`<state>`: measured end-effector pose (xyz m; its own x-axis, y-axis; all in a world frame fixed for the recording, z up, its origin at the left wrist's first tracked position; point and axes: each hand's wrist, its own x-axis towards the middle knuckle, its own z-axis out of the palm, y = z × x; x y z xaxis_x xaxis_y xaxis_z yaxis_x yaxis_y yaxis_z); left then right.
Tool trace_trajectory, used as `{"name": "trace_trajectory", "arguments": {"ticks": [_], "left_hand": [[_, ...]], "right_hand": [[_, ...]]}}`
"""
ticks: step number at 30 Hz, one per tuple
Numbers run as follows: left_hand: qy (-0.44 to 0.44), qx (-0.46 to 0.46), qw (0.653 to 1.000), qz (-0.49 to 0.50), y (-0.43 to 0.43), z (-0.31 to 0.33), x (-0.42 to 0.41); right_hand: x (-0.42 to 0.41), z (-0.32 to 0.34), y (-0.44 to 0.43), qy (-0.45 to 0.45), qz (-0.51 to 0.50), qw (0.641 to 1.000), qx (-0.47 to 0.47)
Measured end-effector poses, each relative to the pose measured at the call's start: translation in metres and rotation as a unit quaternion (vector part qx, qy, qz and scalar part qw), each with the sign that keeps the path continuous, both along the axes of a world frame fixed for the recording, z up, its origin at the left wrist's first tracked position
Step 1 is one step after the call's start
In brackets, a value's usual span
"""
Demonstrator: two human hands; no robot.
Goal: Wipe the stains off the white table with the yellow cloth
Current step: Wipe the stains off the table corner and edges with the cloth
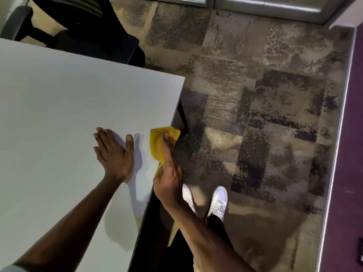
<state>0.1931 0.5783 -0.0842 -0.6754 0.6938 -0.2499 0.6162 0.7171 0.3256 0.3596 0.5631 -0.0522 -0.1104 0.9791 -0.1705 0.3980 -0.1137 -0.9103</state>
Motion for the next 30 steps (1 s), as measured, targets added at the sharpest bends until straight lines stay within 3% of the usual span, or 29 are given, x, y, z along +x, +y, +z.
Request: {"name": "trace_trajectory", "arguments": {"ticks": [13, 22, 30], "left_hand": [[0.03, 0.034, 0.99, -0.131, 0.103, 0.004, 0.028], [0.068, 0.001, 0.992, -0.103, 0.109, -0.022, 0.026], [0.03, -0.076, 0.991, -0.104, 0.115, -0.014, 0.023]], "right_hand": [[-0.007, -0.027, 0.034, 0.105, -0.076, 0.992, 0.013], [-0.004, -0.032, 0.107, 0.106, -0.099, 0.983, -0.116], [0.008, -0.019, 0.085, 0.136, -0.076, 0.982, -0.103]]}}
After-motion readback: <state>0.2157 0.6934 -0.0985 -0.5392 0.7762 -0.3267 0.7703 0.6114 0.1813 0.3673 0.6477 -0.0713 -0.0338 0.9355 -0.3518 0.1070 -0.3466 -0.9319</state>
